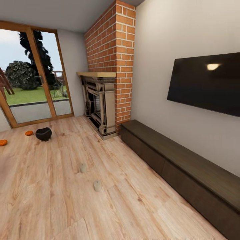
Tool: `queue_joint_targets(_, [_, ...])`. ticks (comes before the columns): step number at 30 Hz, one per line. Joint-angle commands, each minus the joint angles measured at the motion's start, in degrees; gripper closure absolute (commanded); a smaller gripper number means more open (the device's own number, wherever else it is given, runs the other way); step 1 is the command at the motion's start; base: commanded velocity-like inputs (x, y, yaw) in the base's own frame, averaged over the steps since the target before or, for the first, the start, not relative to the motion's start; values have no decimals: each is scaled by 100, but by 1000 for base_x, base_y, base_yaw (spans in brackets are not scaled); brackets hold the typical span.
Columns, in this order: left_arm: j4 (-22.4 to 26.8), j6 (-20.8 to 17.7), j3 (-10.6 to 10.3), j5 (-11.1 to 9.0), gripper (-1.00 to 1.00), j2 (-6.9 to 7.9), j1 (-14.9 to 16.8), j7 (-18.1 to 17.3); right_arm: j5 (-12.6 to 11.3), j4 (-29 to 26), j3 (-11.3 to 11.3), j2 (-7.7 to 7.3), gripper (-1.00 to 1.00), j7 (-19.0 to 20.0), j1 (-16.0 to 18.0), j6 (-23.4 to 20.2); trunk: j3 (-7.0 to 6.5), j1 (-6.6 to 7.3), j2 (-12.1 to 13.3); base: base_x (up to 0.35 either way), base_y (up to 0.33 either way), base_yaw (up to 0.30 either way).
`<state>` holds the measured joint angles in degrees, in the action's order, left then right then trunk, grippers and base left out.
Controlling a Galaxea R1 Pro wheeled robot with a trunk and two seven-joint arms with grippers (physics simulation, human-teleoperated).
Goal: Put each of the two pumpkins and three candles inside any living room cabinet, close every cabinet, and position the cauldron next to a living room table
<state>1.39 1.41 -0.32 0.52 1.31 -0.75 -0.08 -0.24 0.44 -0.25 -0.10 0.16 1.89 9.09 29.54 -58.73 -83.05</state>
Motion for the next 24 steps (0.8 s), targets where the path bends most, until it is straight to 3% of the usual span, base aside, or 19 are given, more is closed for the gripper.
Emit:
queue_joint_targets(1, [10, 8, -3, 7, -100, 1, -4, -1, -3, 6, -2, 0, -100, 2, 4, 21, 10, 0, -2, 0, 0, -253])
queue_joint_targets(24, [10, 8, -3, 10, -100, 10, -4, -1, -11, 8, -9, -7, -100, 1, 4, 23, 80, 0, -2, 0, 0, -260])
